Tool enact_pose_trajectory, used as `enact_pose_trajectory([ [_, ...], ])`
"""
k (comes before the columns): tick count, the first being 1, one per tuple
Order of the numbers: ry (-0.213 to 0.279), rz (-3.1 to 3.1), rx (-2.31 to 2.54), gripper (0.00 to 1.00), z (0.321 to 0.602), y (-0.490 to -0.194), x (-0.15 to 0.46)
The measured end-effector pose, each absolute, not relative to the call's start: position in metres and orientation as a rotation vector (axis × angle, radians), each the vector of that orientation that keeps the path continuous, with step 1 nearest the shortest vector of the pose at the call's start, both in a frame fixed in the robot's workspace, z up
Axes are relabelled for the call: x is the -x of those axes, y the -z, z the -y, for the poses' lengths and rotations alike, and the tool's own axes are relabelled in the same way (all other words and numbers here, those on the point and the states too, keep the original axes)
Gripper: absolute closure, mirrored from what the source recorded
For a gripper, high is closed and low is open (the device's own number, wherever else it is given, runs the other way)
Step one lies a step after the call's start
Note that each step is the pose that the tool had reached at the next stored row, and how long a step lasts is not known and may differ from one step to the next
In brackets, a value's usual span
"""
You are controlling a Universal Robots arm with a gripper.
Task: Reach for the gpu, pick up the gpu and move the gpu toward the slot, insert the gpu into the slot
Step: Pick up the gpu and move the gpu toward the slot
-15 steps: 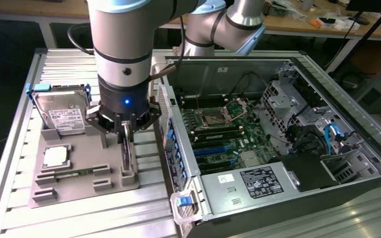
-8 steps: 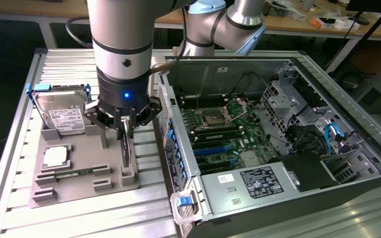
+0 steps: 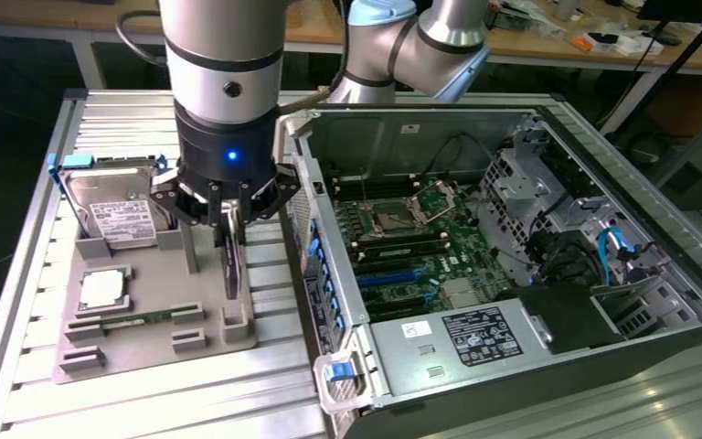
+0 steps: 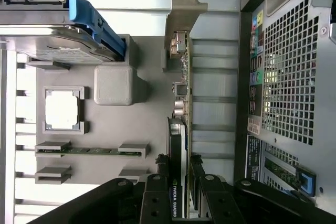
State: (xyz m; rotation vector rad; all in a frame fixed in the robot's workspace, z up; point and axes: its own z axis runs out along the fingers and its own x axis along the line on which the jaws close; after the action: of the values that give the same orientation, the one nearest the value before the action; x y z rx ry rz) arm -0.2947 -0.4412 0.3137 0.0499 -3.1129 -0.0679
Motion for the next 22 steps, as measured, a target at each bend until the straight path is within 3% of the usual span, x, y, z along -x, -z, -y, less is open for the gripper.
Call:
enact_pose_trajectory([
  [22, 0.068, 3.113, -0.050, 0.73, 0.441, -0.373, 0.295],
])
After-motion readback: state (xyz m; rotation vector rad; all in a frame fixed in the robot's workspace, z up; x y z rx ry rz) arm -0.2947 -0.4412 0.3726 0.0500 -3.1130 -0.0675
